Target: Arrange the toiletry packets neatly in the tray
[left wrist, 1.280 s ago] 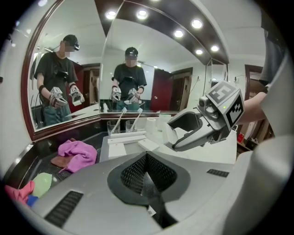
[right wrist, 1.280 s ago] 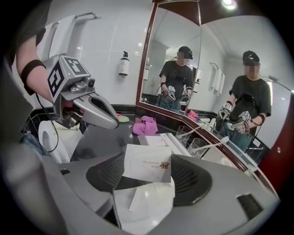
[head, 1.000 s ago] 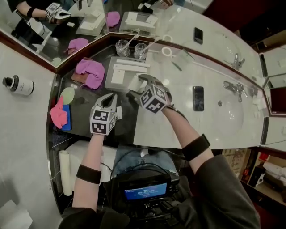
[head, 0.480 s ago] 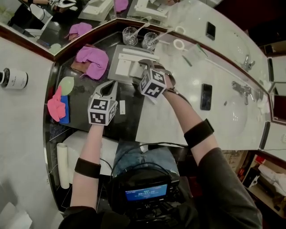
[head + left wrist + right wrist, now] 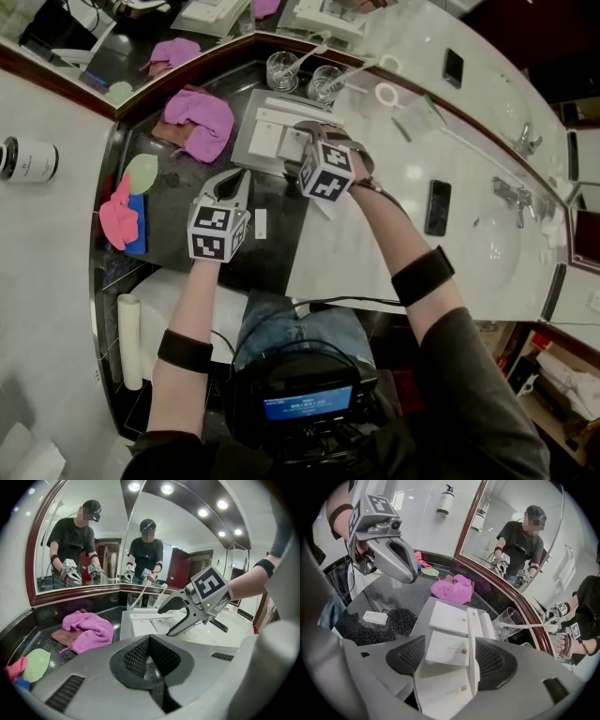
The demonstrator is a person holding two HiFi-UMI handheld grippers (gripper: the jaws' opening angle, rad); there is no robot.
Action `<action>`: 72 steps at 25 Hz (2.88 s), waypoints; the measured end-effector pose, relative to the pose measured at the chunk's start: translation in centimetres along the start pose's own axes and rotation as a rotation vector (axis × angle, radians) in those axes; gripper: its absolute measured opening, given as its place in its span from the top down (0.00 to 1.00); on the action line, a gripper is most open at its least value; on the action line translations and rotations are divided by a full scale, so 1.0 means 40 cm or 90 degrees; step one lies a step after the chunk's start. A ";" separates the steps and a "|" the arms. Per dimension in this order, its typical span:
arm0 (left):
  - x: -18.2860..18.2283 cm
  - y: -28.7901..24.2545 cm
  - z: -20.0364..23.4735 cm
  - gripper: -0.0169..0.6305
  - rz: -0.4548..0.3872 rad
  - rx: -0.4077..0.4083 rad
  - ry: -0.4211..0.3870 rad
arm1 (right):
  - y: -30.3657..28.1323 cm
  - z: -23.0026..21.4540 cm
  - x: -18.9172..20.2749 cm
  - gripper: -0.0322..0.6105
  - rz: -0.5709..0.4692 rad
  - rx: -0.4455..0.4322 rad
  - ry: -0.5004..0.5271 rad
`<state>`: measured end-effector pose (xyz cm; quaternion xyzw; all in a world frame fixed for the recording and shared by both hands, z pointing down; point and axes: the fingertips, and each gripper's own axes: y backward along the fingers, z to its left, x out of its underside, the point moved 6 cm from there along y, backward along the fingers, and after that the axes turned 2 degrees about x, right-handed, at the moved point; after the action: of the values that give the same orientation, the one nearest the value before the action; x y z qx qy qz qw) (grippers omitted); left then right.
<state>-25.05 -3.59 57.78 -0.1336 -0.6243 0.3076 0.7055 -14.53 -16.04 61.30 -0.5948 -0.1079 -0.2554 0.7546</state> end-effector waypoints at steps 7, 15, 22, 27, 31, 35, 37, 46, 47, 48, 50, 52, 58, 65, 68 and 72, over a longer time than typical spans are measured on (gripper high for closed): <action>-0.003 0.000 -0.010 0.97 0.002 0.003 -0.003 | 0.014 -0.003 0.002 0.39 -0.003 0.011 -0.019; -0.040 0.041 -0.044 0.97 -0.008 0.001 -0.017 | 0.125 0.013 -0.025 0.64 -0.057 0.035 -0.099; -0.095 0.095 -0.120 0.97 -0.033 0.006 -0.037 | 0.258 0.056 0.025 0.91 -0.073 0.100 -0.221; -0.114 0.132 -0.168 0.97 -0.046 0.002 -0.036 | 0.337 0.111 0.073 0.93 -0.094 0.091 -0.287; -0.118 0.153 -0.201 0.97 -0.050 -0.003 -0.032 | 0.400 0.138 0.112 0.93 -0.122 0.094 -0.349; -0.109 0.173 -0.236 0.97 -0.056 -0.009 0.000 | 0.460 0.173 0.164 0.93 -0.158 0.096 -0.421; -0.107 0.181 -0.257 0.97 -0.059 -0.013 0.006 | 0.491 0.186 0.196 0.93 -0.176 0.098 -0.457; -0.099 0.201 -0.367 0.97 -0.076 -0.007 0.009 | 0.576 0.251 0.330 0.93 -0.236 0.098 -0.568; -0.096 0.201 -0.379 0.97 -0.076 -0.005 0.007 | 0.581 0.257 0.339 0.93 -0.241 0.099 -0.574; -0.093 0.201 -0.390 0.97 -0.076 -0.004 0.003 | 0.586 0.264 0.347 0.93 -0.243 0.100 -0.578; -0.092 0.201 -0.408 0.97 -0.073 -0.002 -0.014 | 0.594 0.275 0.358 0.93 -0.244 0.102 -0.580; -0.095 0.201 -0.422 0.97 -0.067 -0.002 -0.039 | 0.598 0.283 0.365 0.93 -0.243 0.103 -0.582; -0.111 0.215 -0.415 0.97 -0.077 -0.009 -0.047 | 0.586 0.305 0.361 0.93 -0.236 0.099 -0.577; -0.083 0.232 -0.353 0.96 -0.047 0.002 -0.104 | 0.540 0.322 0.315 0.93 -0.230 0.085 -0.572; -0.046 0.215 -0.330 0.67 0.022 0.057 -0.174 | 0.516 0.326 0.295 0.93 -0.229 0.078 -0.582; 0.031 0.179 -0.307 0.46 0.165 0.148 -0.335 | 0.485 0.343 0.280 0.93 -0.218 0.071 -0.593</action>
<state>-15.11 5.09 52.41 -0.0460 -0.7238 0.4884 0.4852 6.84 -2.70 53.85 -0.5782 -0.5432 -0.0765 0.6039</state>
